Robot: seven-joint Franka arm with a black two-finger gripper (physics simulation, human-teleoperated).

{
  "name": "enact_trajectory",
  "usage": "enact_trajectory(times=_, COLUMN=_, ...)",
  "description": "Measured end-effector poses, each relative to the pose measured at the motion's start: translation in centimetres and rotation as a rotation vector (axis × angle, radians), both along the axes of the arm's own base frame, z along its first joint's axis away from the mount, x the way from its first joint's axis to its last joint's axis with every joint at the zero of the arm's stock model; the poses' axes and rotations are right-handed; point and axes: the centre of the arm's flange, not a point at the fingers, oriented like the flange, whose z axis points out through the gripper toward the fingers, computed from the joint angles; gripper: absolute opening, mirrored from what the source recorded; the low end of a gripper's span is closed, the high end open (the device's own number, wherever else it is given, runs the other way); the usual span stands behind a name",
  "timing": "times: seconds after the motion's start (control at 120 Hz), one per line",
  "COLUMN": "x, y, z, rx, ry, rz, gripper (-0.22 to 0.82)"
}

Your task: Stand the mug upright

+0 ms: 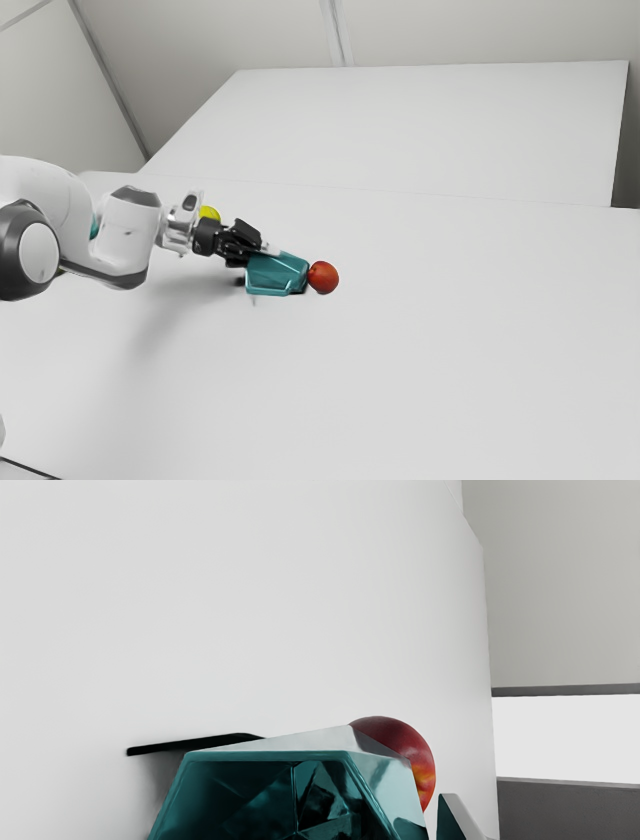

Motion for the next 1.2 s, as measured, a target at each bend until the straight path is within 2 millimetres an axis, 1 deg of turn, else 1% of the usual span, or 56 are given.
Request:
enact_trajectory(times=0.117, x=0.1, y=0.0, z=0.5, rx=0.002, ry=-0.016, rz=-0.002, gripper=-0.11)
enact_trajectory(times=0.2, x=0.2, y=0.0, z=2.2, rx=0.008, ry=-0.045, rz=-0.009, gripper=-0.12)
enact_trajectory(times=0.258, x=0.2, y=0.1, z=4.2, rx=0.016, ry=-0.075, rz=-0.015, gripper=-0.13)
enact_trajectory(times=0.342, x=0.4, y=0.5, z=8.6, rx=0.045, ry=-0.142, rz=-0.032, gripper=-0.14)
enact_trajectory(times=0.392, x=0.9, y=0.9, z=11.1, rx=0.088, ry=-0.181, rz=-0.059, gripper=-0.14)
enact_trajectory(times=0.425, x=1.5, y=1.2, z=12.5, rx=0.147, ry=-0.200, rz=-0.101, gripper=-0.14)
enact_trajectory(times=0.492, x=2.5, y=1.2, z=14.5, rx=0.324, ry=-0.203, rz=-0.223, gripper=-0.15)
enact_trajectory(times=0.575, x=4.0, y=0.1, z=17.0, rx=0.611, ry=-0.192, rz=-0.416, gripper=-0.16)
enact_trajectory(times=0.625, x=4.6, y=-0.3, z=17.7, rx=0.761, ry=-0.172, rz=-0.488, gripper=-0.16)
enact_trajectory(times=0.675, x=4.9, y=-0.2, z=18.0, rx=0.888, ry=-0.139, rz=-0.520, gripper=-0.16)
enact_trajectory(times=0.725, x=5.3, y=-0.1, z=17.7, rx=0.983, ry=-0.117, rz=-0.519, gripper=-0.17)
enact_trajectory(times=0.833, x=6.2, y=-0.1, z=15.9, rx=1.096, ry=-0.087, rz=-0.459, gripper=-0.17)
enact_trajectory(times=0.908, x=6.2, y=-0.3, z=14.2, rx=1.124, ry=-0.065, rz=-0.403, gripper=-0.17)
enact_trajectory(times=0.975, x=5.9, y=-0.6, z=12.3, rx=1.124, ry=-0.039, rz=-0.350, gripper=-0.17)
enact_trajectory(times=1.042, x=5.6, y=-0.8, z=11.0, rx=1.117, ry=-0.017, rz=-0.294, gripper=-0.17)
enact_trajectory(times=1.108, x=5.6, y=-0.8, z=10.0, rx=1.111, ry=0.003, rz=-0.240, gripper=-0.17)
enact_trajectory(times=1.2, x=5.5, y=-0.8, z=9.3, rx=1.105, ry=0.026, rz=-0.176, gripper=-0.17)
